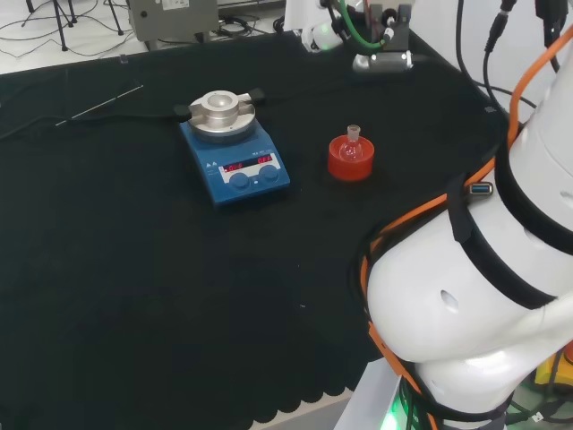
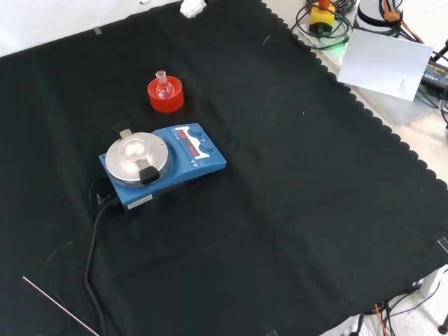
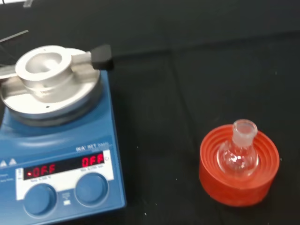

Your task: Pick up the round-bottom flask.

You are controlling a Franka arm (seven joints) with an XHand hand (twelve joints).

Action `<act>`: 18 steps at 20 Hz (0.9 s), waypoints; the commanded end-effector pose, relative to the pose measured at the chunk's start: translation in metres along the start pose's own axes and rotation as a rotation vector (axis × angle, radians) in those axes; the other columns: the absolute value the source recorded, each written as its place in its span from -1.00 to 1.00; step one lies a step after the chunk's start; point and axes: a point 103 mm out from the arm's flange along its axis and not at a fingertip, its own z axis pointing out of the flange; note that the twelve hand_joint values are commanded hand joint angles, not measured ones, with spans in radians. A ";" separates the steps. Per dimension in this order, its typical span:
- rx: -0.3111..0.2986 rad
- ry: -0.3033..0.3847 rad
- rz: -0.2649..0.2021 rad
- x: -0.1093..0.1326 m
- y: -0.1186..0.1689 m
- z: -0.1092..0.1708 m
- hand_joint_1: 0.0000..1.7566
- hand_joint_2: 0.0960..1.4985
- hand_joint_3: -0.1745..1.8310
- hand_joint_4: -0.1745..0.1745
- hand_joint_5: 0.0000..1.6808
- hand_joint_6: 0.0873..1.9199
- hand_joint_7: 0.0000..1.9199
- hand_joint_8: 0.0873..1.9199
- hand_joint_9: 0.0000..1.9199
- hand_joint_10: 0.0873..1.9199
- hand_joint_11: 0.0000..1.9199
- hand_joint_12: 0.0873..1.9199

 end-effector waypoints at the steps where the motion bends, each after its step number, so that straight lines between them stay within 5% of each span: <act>1: 0.003 0.065 0.031 -0.014 0.009 0.027 -0.39 0.18 -0.38 0.10 -0.65 -1.00 -0.82 -0.59 -0.72 -0.44 -1.00 0.17; 10: 0.031 0.156 0.073 -0.033 0.022 0.069 -0.23 -0.03 -0.24 0.06 -0.57 -1.00 -0.79 -0.56 -0.68 -0.44 -1.00 0.19; 18: 0.034 0.156 0.104 -0.056 0.033 0.104 -0.15 -0.13 -0.21 0.14 -0.49 -1.00 -0.79 -0.55 -0.68 -0.45 -1.00 0.20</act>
